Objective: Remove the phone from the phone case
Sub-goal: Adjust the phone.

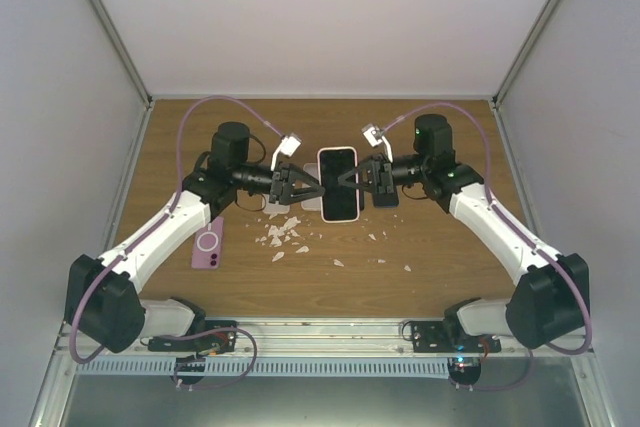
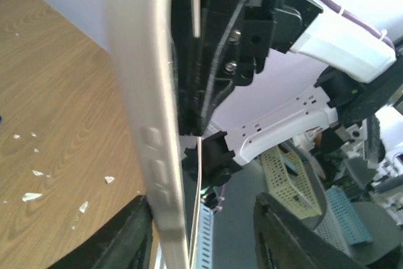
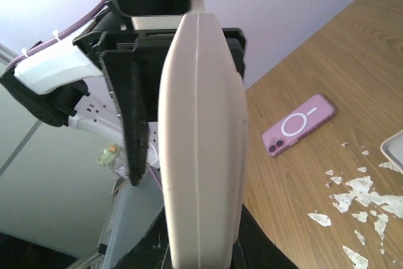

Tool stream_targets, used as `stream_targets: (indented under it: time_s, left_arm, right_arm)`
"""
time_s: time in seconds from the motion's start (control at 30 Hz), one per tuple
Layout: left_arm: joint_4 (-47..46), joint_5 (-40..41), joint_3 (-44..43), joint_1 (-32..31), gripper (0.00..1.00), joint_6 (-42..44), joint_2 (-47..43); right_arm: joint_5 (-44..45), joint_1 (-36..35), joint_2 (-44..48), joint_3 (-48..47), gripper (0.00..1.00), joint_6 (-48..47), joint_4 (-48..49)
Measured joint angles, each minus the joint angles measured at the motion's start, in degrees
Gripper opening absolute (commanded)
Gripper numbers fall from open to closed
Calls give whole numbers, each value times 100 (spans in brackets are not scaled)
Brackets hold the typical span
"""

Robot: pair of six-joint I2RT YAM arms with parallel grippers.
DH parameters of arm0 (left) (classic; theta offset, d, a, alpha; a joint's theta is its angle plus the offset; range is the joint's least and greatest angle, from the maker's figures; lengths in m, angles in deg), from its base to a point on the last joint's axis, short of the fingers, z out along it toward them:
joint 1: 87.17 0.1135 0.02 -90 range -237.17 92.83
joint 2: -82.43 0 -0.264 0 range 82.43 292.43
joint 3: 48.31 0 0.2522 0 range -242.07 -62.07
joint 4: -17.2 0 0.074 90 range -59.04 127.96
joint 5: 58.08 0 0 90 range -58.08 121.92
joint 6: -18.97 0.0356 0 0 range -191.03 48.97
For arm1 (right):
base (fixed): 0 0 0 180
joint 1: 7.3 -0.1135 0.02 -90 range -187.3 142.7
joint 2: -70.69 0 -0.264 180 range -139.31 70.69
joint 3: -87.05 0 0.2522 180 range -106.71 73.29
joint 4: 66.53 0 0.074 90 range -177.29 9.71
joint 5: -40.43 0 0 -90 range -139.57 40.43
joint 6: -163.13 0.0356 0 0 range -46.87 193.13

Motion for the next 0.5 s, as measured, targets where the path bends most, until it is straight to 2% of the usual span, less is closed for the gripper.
stream_targets:
  time_s: [0.1, 0.5]
  left_arm:
    - [-136, -61, 48, 2, 63, -39, -46]
    - [-610, 157, 409, -68, 64, -249, -232]
  right_arm:
    - [4, 81, 0, 184, 0, 382, 363]
    - [0, 629, 236, 570, 0, 1746, 1661]
